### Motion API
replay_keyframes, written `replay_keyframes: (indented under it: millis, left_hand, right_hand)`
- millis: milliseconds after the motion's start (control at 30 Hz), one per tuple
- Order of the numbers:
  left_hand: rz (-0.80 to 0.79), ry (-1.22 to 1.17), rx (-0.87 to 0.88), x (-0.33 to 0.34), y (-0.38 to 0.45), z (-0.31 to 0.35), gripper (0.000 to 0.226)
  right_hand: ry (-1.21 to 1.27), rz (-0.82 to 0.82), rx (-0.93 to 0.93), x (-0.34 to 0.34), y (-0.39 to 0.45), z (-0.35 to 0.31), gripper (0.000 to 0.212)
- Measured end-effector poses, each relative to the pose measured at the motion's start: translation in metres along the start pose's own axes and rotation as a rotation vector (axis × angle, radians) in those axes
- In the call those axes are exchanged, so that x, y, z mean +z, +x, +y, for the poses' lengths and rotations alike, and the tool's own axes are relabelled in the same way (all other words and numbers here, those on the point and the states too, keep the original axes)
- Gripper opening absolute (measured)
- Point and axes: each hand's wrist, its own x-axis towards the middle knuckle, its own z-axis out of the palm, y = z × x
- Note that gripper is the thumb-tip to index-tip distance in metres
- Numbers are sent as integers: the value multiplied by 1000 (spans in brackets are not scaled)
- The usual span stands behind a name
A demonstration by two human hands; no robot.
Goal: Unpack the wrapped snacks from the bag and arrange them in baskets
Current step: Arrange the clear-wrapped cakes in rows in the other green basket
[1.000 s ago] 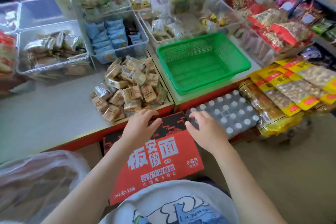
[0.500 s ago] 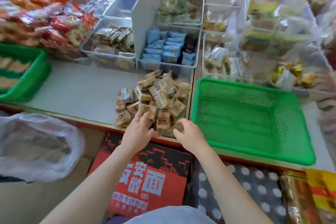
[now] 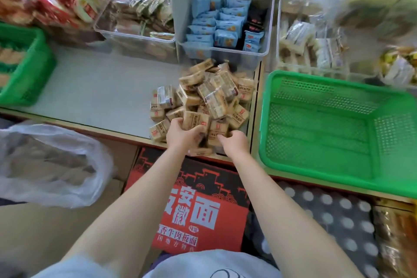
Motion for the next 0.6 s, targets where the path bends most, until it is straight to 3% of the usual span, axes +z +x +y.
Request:
replay_keyframes:
  millis: [133,267,367,500,600]
  left_hand:
    - [-56,-121,-82,-11,11,-7,63]
    - [-126,-270,-63,-29,-1,-6,31]
    - [-252,-378,-60,-39,-21,-2,26]
    - [-483,-545,-76,-31,-51,16,29]
    - [-630,-636,-30,-12,-65,25,52]
  right_hand:
    - [105,-30,34,-10,-13,-9,26]
    - [145,-45,16,-37,-52,-5,29]
    - [308,-74,-32,-57,-76,6,22]
    - [570,-122,-164,-72,-78,9,18]
    - [342,-15,-305,-66,-69,6,25]
